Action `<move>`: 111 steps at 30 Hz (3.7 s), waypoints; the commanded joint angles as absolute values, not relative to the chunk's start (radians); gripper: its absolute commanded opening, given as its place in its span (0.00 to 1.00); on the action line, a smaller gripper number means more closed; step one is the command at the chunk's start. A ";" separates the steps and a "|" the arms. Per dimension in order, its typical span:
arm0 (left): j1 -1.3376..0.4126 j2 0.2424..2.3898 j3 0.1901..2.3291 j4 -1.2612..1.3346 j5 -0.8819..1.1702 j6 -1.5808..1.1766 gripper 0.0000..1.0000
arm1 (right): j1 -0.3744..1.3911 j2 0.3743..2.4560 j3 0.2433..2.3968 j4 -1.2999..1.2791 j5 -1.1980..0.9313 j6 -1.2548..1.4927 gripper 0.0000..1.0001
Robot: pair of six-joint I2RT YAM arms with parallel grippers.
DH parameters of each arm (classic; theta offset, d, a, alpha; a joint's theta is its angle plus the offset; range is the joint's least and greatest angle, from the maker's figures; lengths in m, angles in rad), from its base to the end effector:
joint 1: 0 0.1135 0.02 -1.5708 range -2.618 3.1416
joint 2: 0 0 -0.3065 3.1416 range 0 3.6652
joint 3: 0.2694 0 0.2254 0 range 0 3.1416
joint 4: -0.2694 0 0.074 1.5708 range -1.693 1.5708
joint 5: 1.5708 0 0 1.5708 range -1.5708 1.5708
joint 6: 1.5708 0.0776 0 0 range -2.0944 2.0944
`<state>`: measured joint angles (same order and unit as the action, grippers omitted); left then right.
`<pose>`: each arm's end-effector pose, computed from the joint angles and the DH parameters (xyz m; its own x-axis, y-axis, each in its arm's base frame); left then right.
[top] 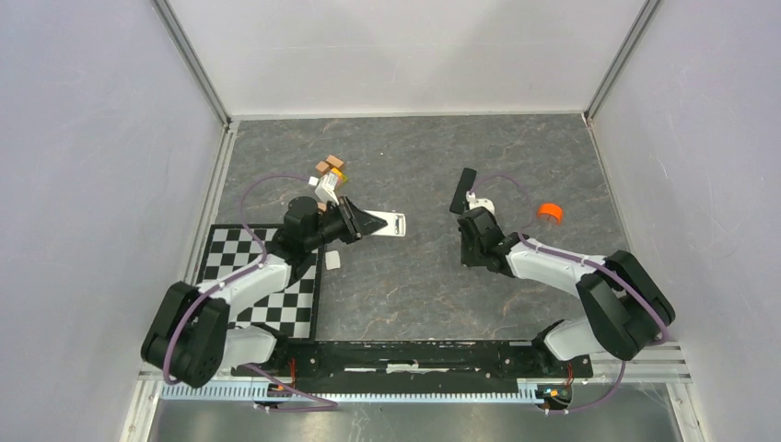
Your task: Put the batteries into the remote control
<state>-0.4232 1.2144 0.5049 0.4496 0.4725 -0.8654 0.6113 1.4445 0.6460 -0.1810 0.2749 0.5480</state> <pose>0.2183 -0.1370 0.2679 -0.7357 -0.4122 -0.5375 0.3187 0.4896 -0.8116 0.2241 0.1313 0.1803 -0.8035 0.0492 -0.5932 -0.0115 0.9951 0.0981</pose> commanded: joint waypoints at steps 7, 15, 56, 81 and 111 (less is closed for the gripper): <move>-0.466 1.445 0.482 0.755 0.528 -0.950 0.02 | 0.607 1.357 0.725 -0.176 -0.052 0.567 0.03; -0.486 1.562 0.488 0.835 0.510 -0.994 0.02 | 0.611 1.323 0.719 -0.022 -0.179 0.664 0.03; -0.500 1.590 0.454 1.003 0.536 -1.174 0.02 | 0.603 1.411 0.758 0.130 -0.252 0.791 0.33; -0.486 1.575 0.469 1.268 0.528 -1.681 0.02 | 0.537 1.095 0.535 0.545 -0.270 0.959 0.89; -0.488 1.644 0.448 1.407 0.485 -1.838 0.02 | 0.524 1.209 0.469 0.823 -0.356 1.207 0.51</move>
<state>-0.4892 1.6451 0.4484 1.3384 0.4953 -1.8103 0.5335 1.1904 0.4782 0.7181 -0.3370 1.1667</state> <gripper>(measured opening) 0.279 0.516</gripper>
